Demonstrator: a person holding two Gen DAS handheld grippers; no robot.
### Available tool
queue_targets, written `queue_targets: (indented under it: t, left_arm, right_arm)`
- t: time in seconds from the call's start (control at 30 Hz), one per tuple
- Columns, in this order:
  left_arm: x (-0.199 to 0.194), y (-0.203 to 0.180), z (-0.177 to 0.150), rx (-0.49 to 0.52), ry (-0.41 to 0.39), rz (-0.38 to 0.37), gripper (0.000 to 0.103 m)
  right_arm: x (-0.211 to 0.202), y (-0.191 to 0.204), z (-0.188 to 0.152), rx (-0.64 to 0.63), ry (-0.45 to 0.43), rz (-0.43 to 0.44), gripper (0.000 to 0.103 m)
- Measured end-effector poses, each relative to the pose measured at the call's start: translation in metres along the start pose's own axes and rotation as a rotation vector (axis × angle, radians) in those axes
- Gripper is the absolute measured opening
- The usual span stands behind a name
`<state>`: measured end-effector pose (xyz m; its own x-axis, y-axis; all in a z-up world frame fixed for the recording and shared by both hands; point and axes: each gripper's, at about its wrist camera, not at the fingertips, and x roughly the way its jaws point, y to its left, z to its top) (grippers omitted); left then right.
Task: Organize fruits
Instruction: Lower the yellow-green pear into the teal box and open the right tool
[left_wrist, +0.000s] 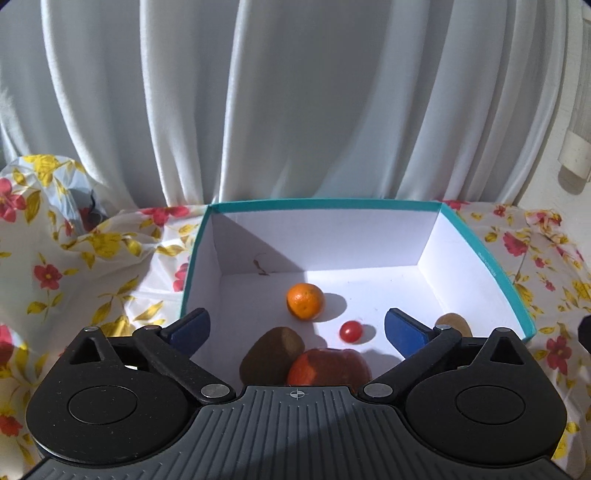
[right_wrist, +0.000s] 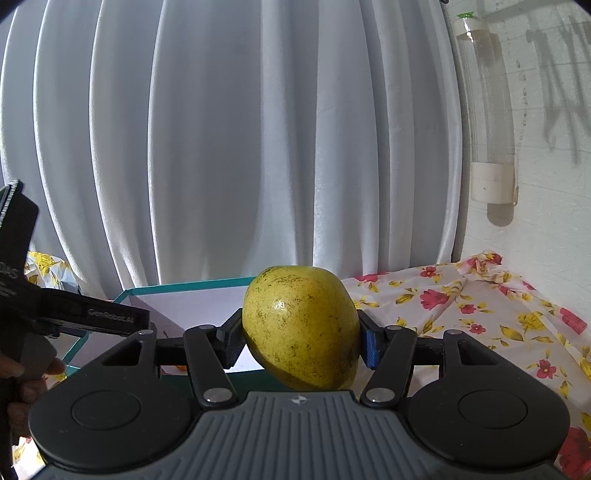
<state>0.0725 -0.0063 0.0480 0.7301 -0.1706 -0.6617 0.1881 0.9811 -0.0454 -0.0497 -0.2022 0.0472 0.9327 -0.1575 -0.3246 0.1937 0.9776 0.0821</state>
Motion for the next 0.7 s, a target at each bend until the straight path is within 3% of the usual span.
queue_targets:
  t: [0.23, 0.7]
  left_arm:
    - [-0.026, 0.015, -0.033, -0.093, 0.055, 0.106, 0.103]
    - [-0.046, 0.052, -0.057, -0.197, 0.103, 0.183, 0.103]
  right_arm:
    - [0.007, 0.004, 0.001, -0.019, -0.01, 0.026, 0.06]
    - [0.032, 0.014, 0.012, -0.054, -0.013, 0.052, 0.06]
